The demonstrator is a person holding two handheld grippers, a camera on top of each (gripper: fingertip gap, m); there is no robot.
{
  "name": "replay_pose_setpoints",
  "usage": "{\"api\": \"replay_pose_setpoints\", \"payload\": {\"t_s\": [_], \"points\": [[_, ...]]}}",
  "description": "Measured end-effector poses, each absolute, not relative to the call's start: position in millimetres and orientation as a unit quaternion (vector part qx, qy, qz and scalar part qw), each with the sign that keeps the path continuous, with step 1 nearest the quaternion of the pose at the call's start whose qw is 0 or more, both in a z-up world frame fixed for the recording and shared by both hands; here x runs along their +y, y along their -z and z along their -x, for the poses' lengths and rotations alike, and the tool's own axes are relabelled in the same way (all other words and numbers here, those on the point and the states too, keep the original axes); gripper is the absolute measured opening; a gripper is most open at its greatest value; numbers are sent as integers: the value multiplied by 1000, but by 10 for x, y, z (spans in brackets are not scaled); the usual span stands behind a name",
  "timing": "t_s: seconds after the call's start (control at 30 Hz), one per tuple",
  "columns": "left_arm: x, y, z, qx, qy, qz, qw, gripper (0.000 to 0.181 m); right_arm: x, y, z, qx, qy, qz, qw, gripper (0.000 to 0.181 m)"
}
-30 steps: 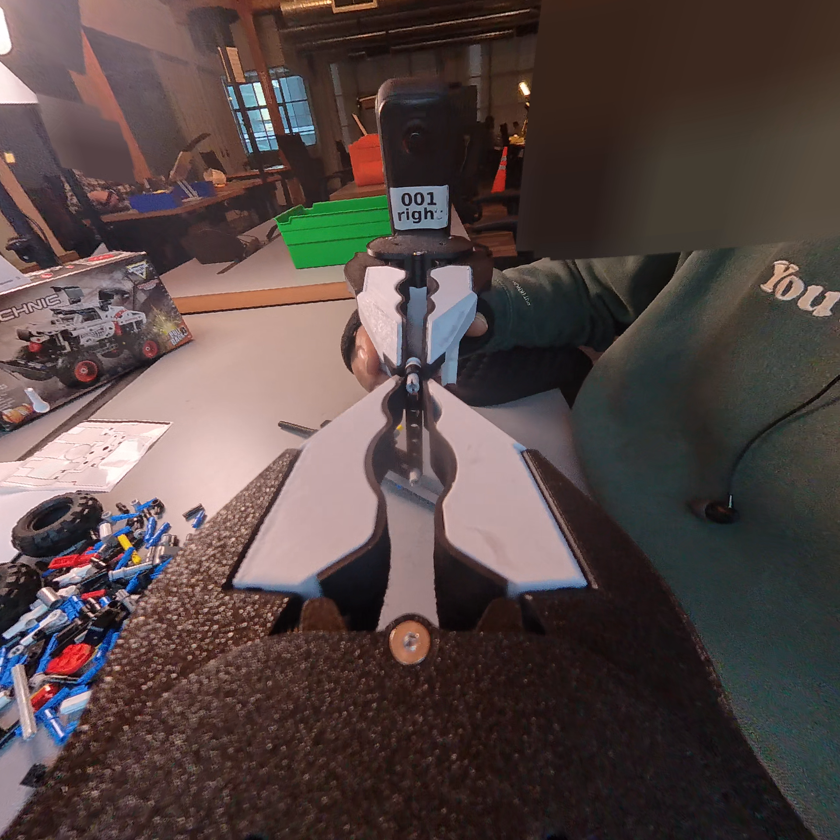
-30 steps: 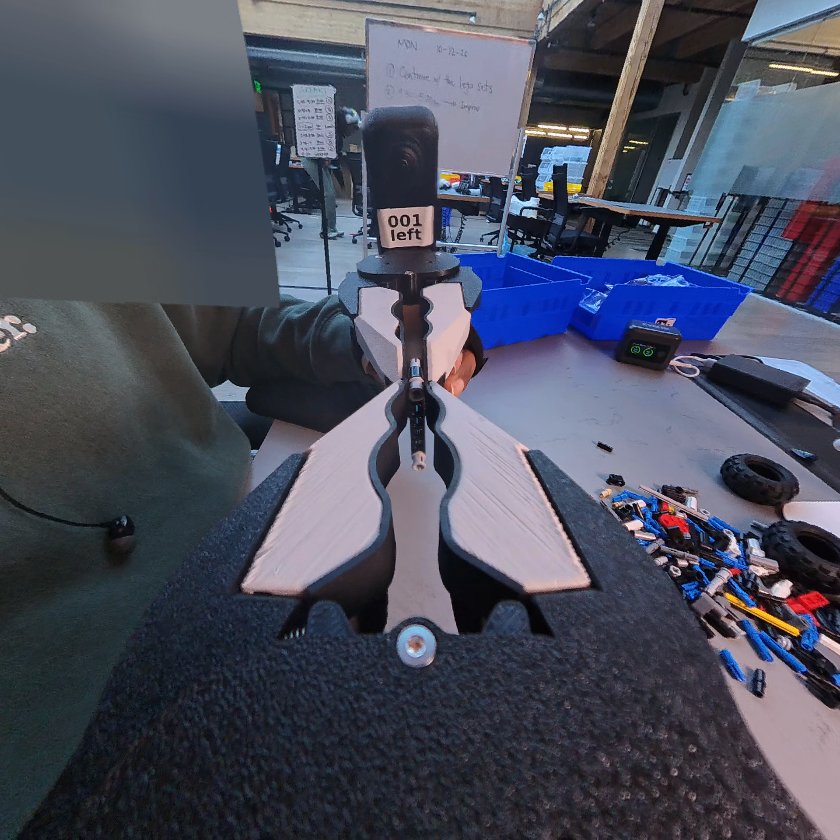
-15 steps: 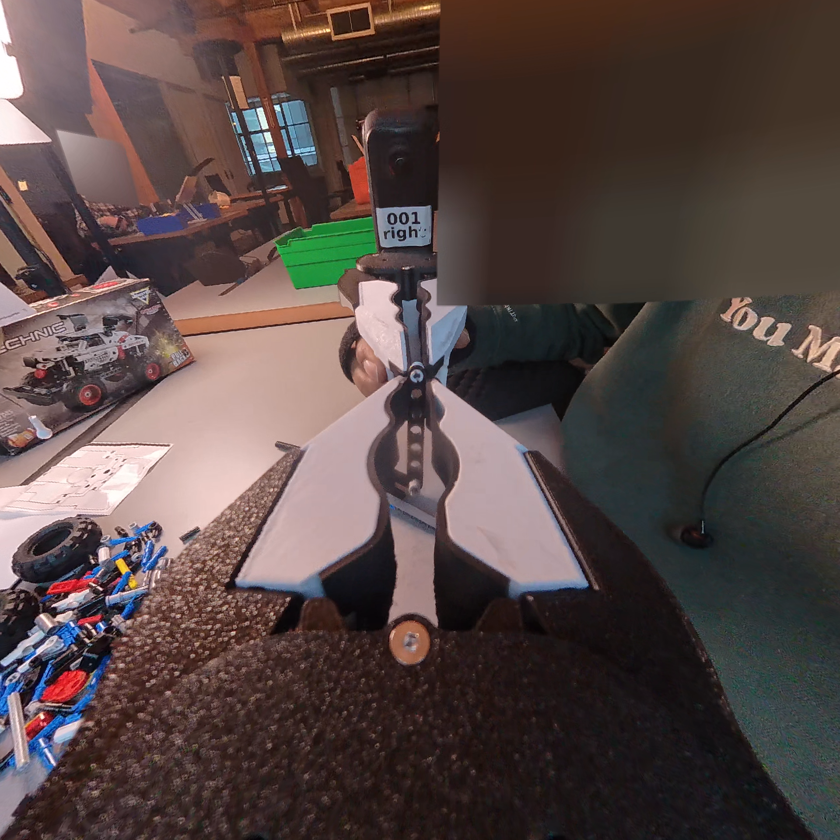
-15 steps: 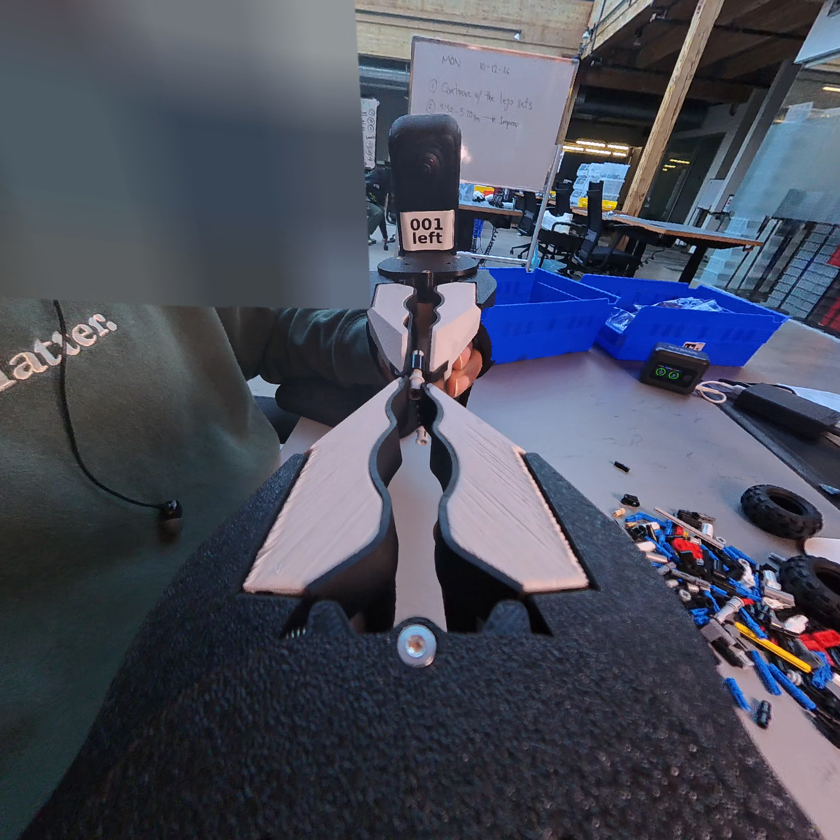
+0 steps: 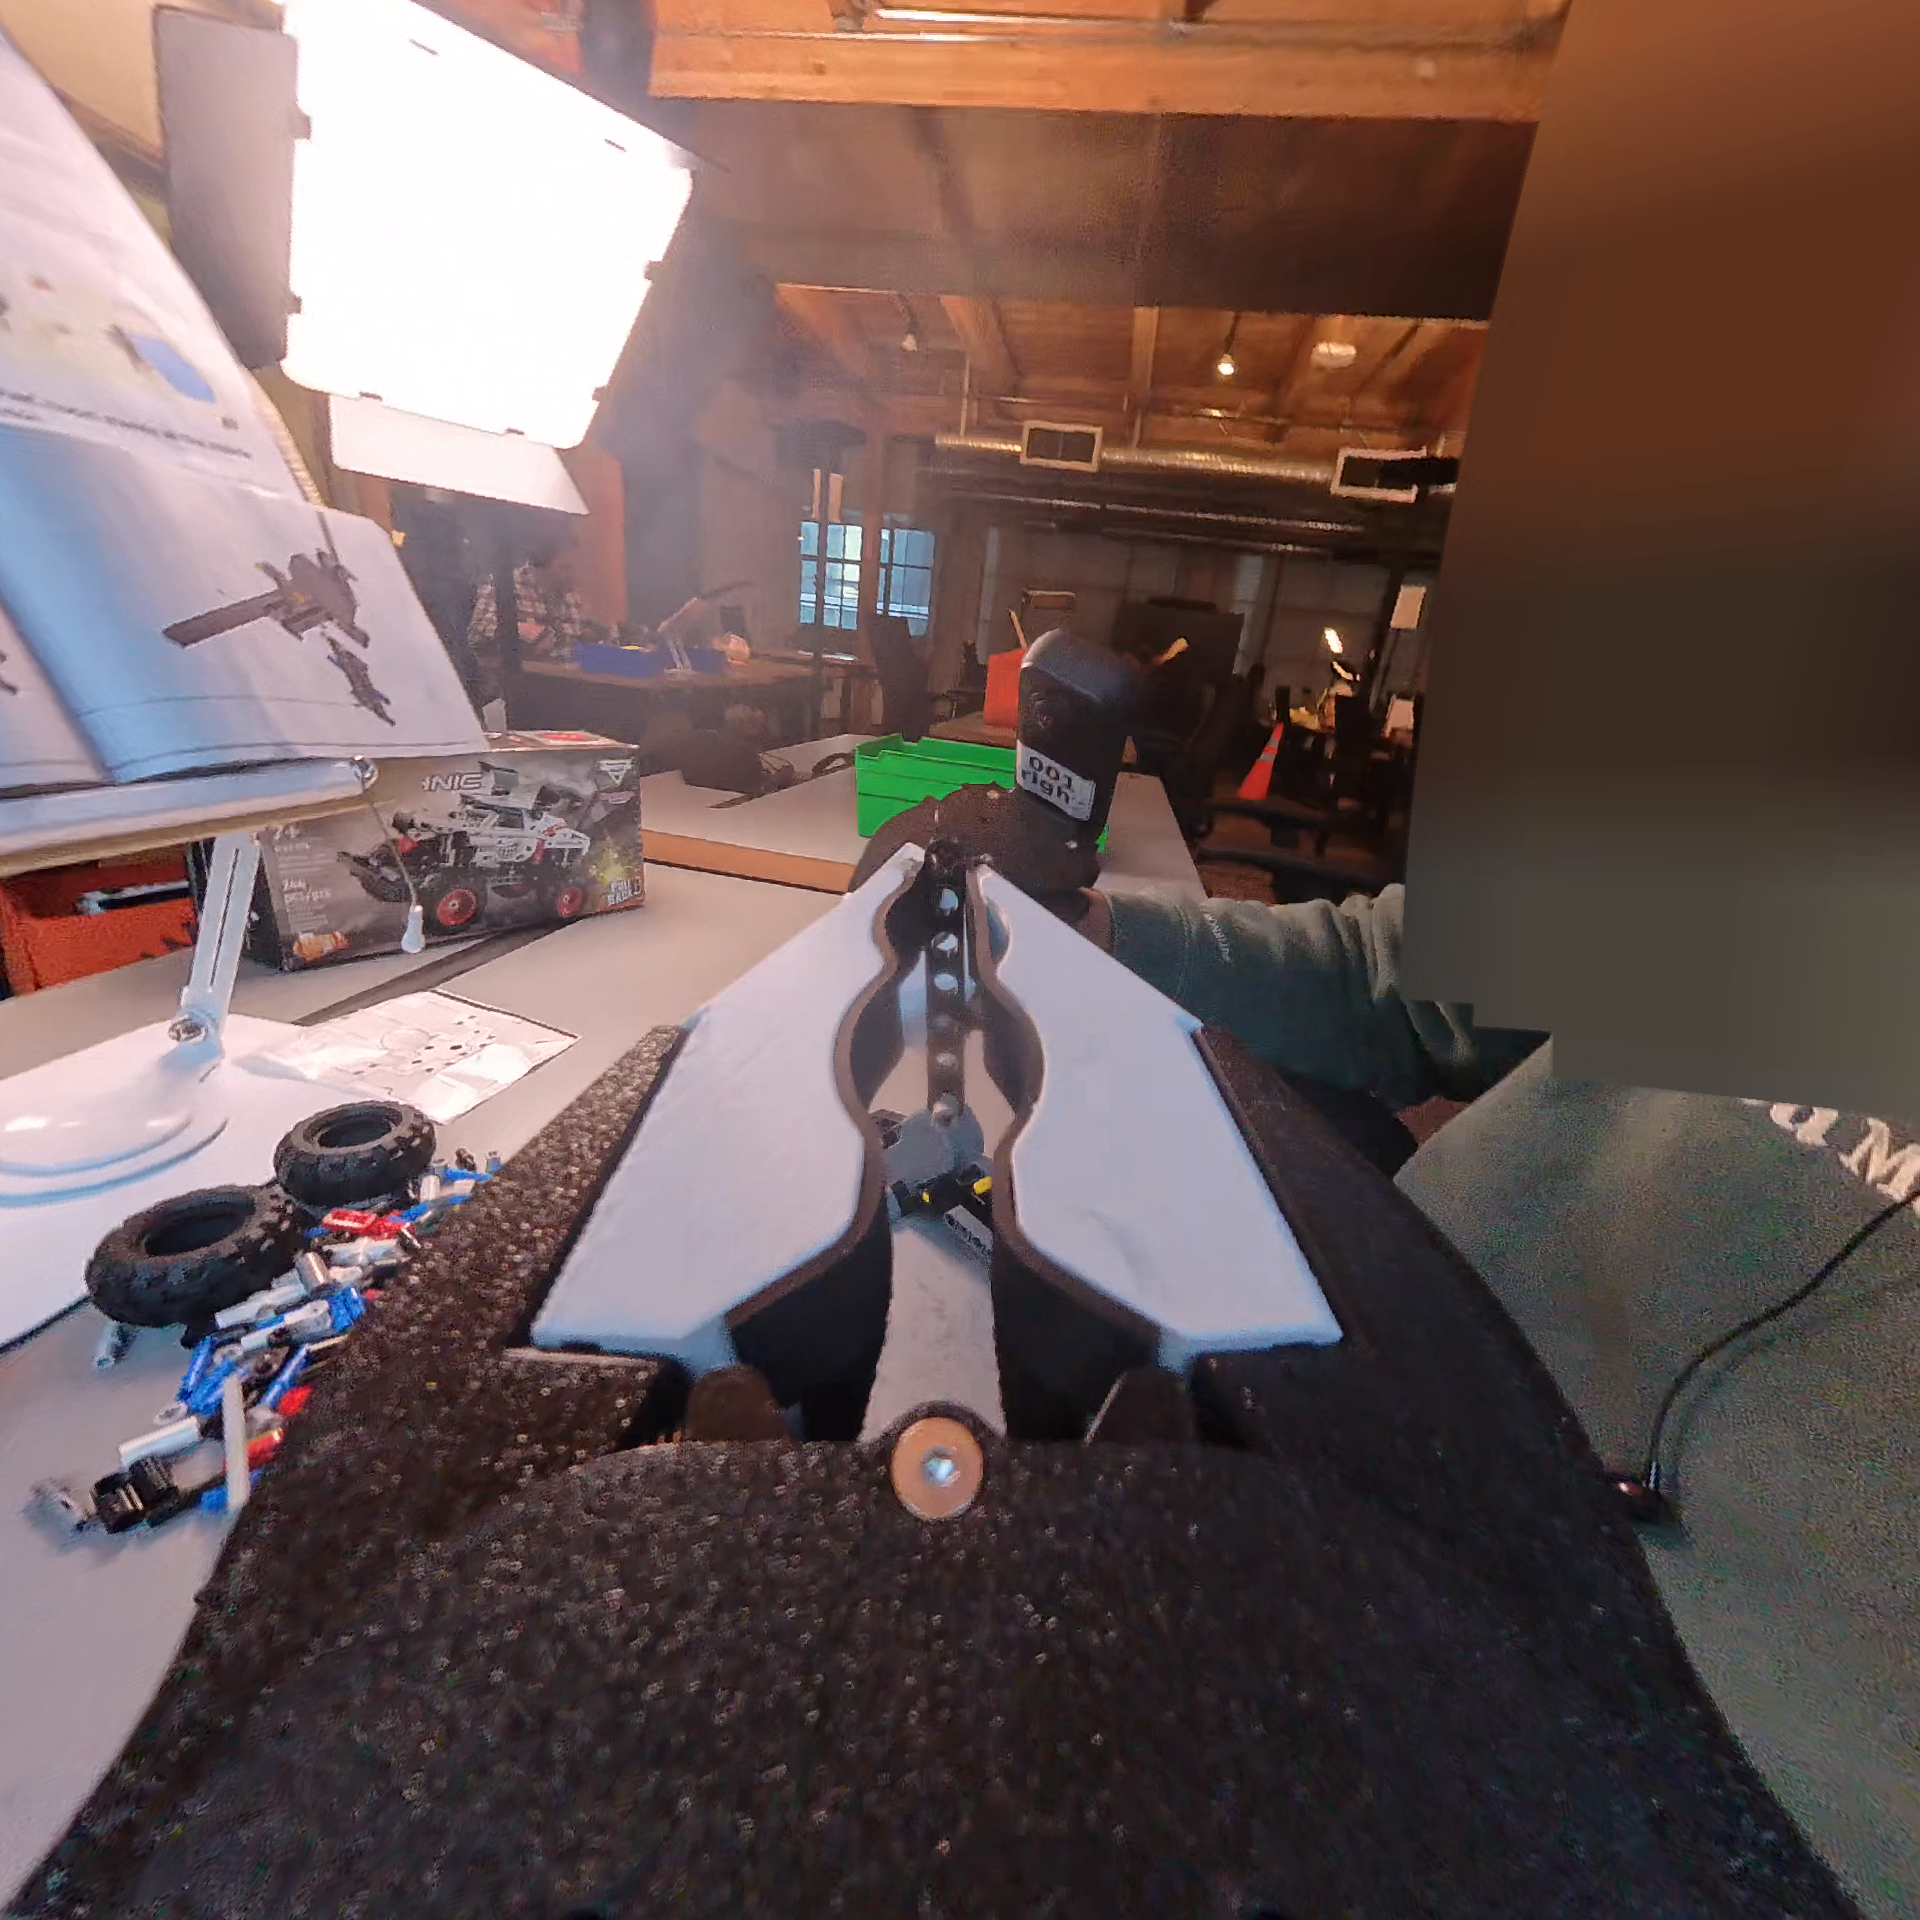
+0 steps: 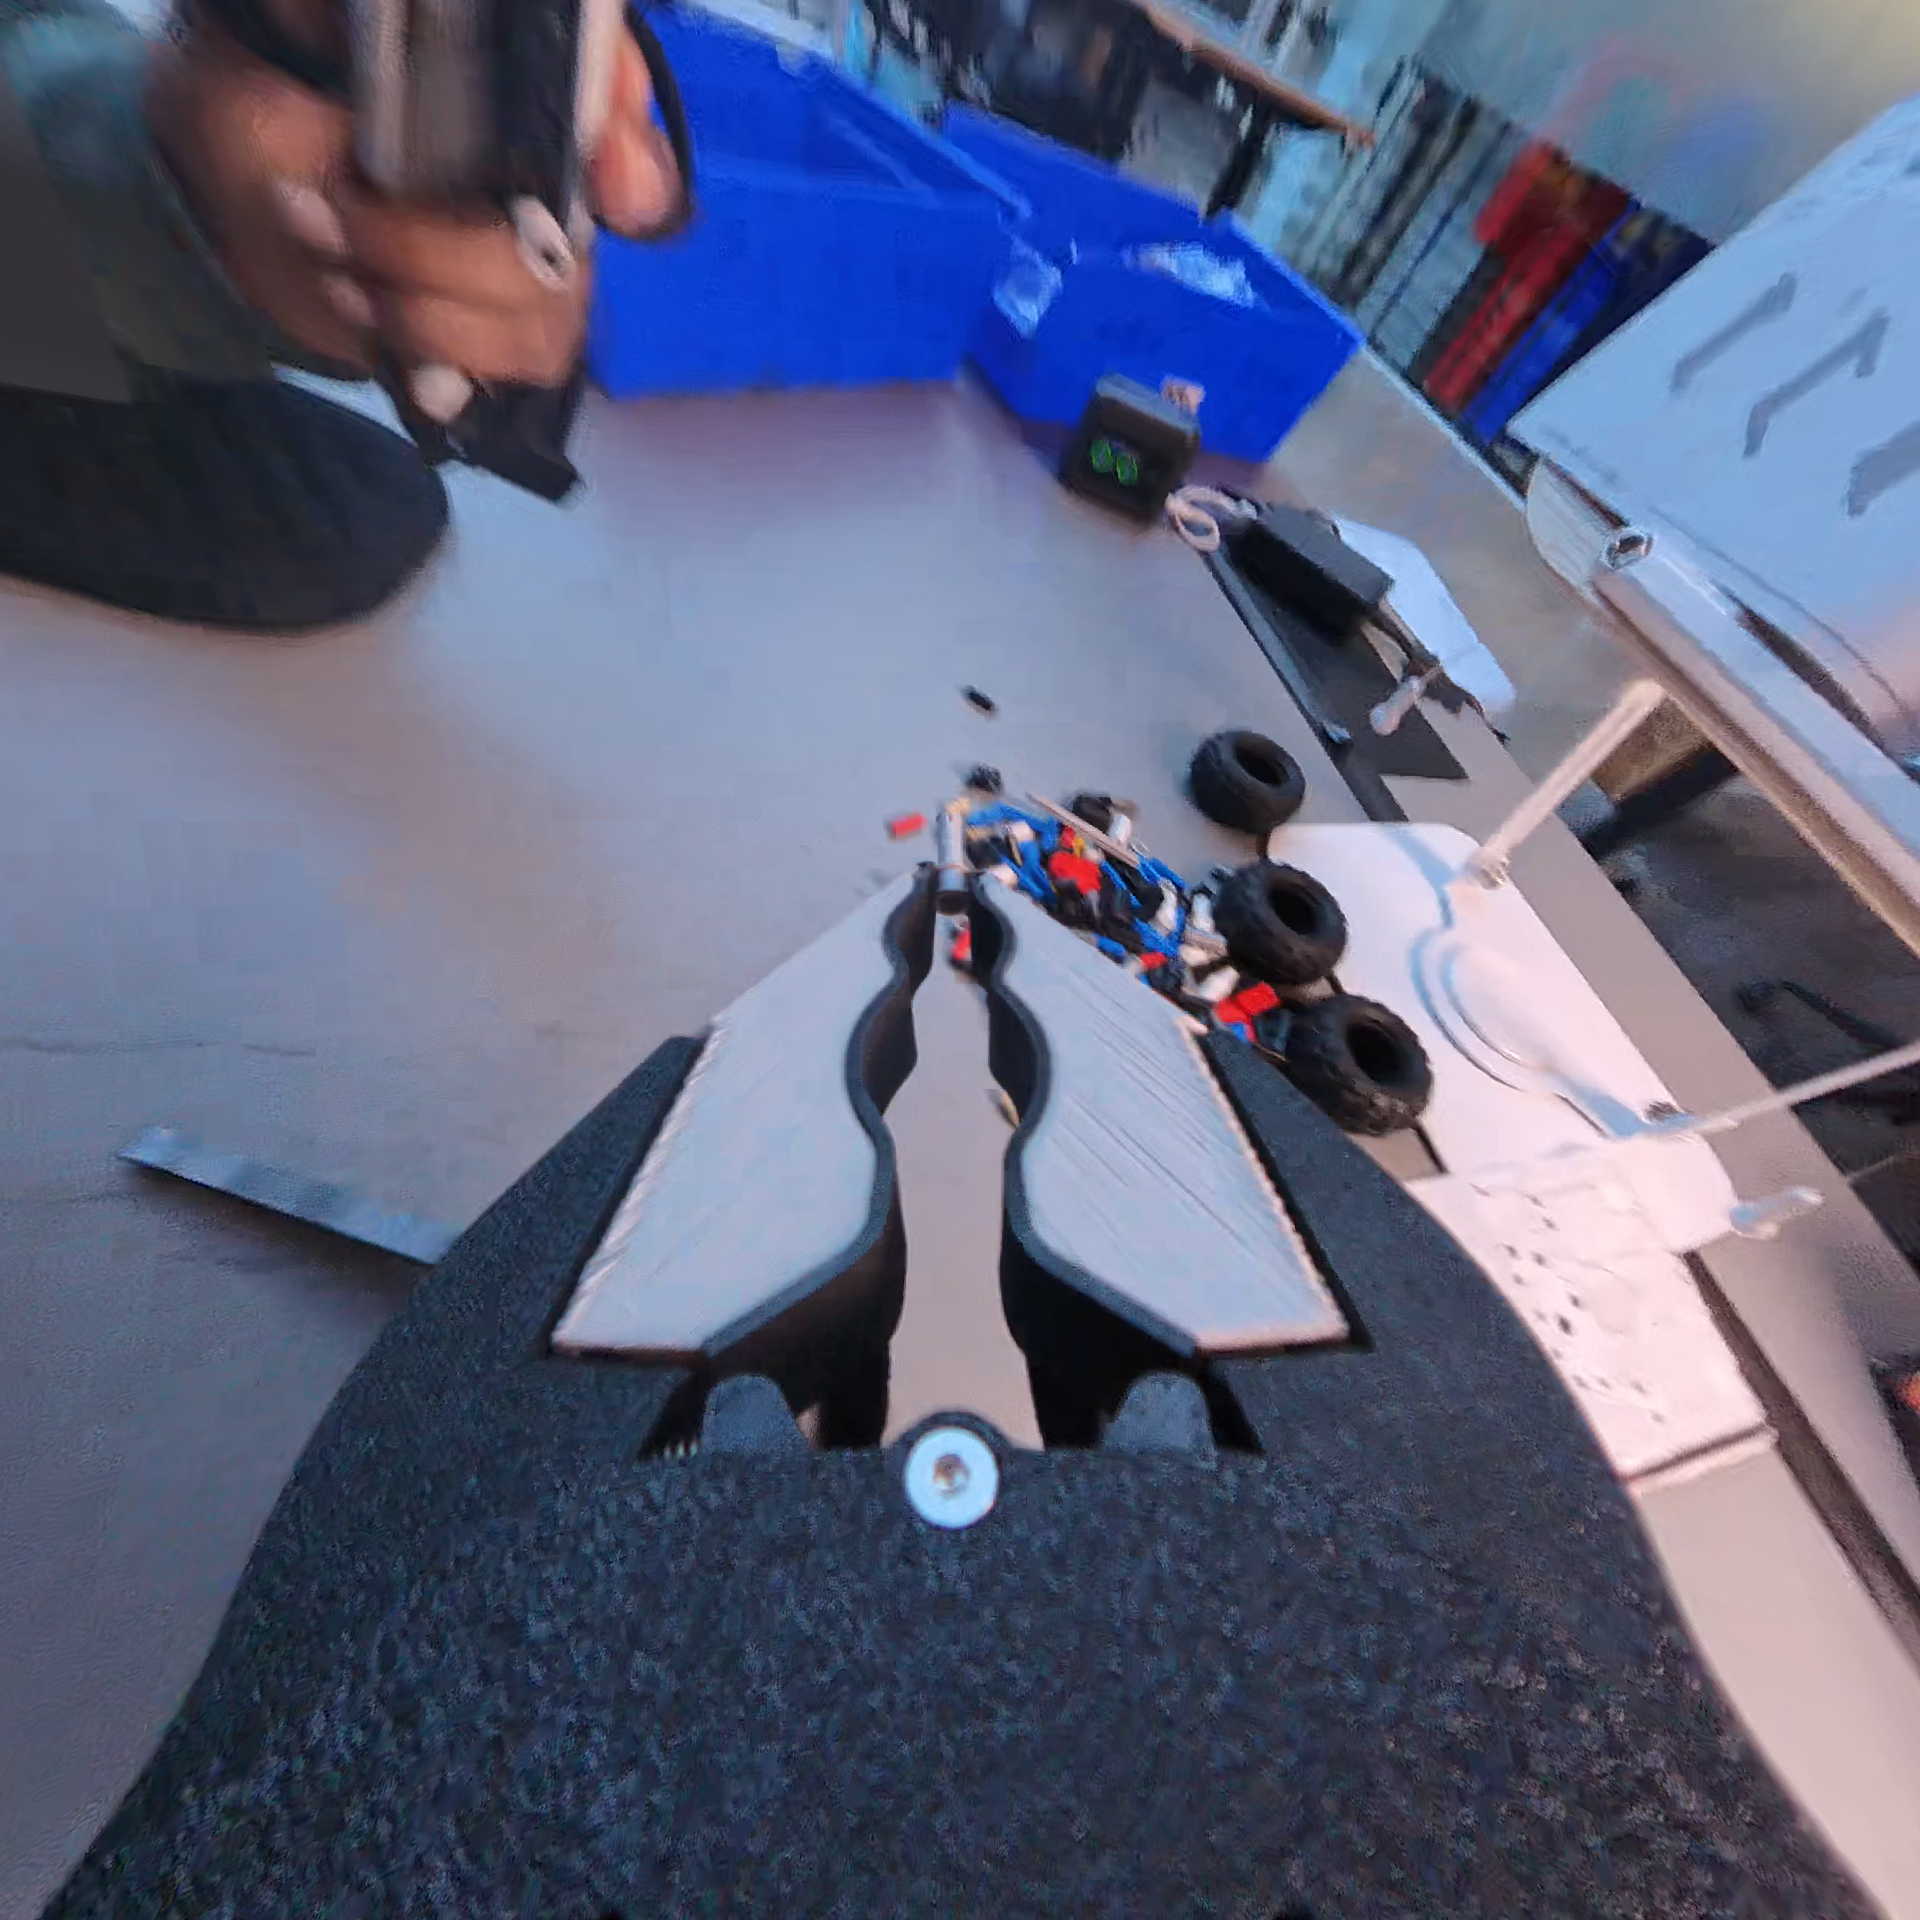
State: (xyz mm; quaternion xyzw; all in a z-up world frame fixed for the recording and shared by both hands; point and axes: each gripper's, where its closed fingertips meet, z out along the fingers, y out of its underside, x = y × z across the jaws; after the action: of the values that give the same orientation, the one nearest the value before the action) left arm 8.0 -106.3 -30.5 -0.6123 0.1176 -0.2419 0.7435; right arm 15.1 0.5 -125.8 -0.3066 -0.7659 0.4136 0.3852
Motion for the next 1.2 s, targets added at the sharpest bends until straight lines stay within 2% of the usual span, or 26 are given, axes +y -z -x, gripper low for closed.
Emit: {"api": "replay_pose_setpoints", "payload": {"t_s": [0.1,0.2,0.3,0.53,0.73,0.83,1.0,1.2], "points": [[-997,367,81,57,284,605,742,6,344,1646,272,-822,-283,310,386,6],[-960,420,180,16,317,595,739,7,447,1969,613,-850,-240,310,352,6],[-927,488,220,1,324,599,733,6,516,2195,782,-869,-208,308,325,17],[-885,547,216,-3,332,603,725,7,496,1849,747,-837,-279,324,342,38],[-876,514,49,19,359,591,722,6,-502,952,40,-755,-535,264,272,29],[-858,490,-116,44,368,590,717,5,-839,891,-245,-744,-561,244,269,26],[-826,477,-363,74,363,597,712,7,-967,944,-374,-735,-552,255,301,9],[-832,466,-529,104,332,604,717,8,-1030,897,-549,-729,-561,237,311,7]]}}
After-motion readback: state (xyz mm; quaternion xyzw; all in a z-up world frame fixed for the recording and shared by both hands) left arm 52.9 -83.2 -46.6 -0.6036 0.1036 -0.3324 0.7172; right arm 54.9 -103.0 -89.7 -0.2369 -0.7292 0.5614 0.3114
